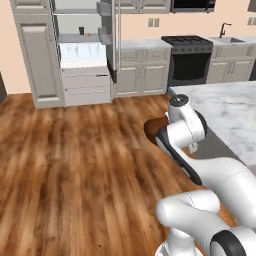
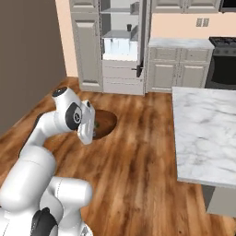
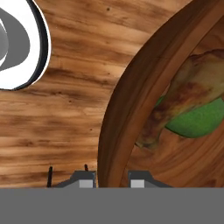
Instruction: Pick the chicken drumstick and avocado from their plates and place them in the bowl. Then put the bowl in the fridge.
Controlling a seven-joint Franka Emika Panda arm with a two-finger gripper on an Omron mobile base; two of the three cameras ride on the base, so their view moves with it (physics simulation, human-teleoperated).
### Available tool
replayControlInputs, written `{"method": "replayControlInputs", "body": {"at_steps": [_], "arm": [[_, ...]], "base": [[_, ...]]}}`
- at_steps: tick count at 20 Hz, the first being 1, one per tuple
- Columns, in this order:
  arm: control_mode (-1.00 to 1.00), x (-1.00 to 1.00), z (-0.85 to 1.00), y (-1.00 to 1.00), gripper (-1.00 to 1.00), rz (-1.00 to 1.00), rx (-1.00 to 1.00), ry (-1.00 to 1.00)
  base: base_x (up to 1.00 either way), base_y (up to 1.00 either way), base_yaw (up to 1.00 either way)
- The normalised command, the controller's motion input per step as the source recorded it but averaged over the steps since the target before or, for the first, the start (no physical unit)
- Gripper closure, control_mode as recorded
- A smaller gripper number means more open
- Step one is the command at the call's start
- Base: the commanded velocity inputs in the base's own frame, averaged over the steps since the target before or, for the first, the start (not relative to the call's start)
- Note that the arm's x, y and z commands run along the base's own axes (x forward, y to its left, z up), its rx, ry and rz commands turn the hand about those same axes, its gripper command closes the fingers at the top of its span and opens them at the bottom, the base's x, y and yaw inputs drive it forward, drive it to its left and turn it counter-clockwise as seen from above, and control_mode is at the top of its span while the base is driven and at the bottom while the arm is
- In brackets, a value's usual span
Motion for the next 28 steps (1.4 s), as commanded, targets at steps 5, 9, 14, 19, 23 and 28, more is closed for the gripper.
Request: {"method": "replayControlInputs", "body": {"at_steps": [5, 9, 14, 19, 23, 28], "arm": [[1.00, 0.00, 0.00, 0.00, 1.00, 0.00, 0.00, 0.00], [1.00, 0.00, 0.00, 0.00, 1.00, 0.00, 0.00, 0.00], [1.00, 0.00, 0.00, 0.00, 1.00, 0.00, 0.00, 0.00], [1.00, 0.00, 0.00, 0.00, 1.00, 0.00, 0.00, 0.00], [1.00, 0.00, 0.00, 0.00, 1.00, 0.00, 0.00, 0.00], [1.00, 0.00, 0.00, 0.00, 1.00, 0.00, 0.00, 0.00]], "base": [[0.70, 0.62, -0.14], [0.75, 0.66, -0.03], [0.76, 0.65, -0.03], [0.80, 0.56, -0.08], [0.82, 0.50, -0.12], [0.84, 0.48, -0.11]]}}
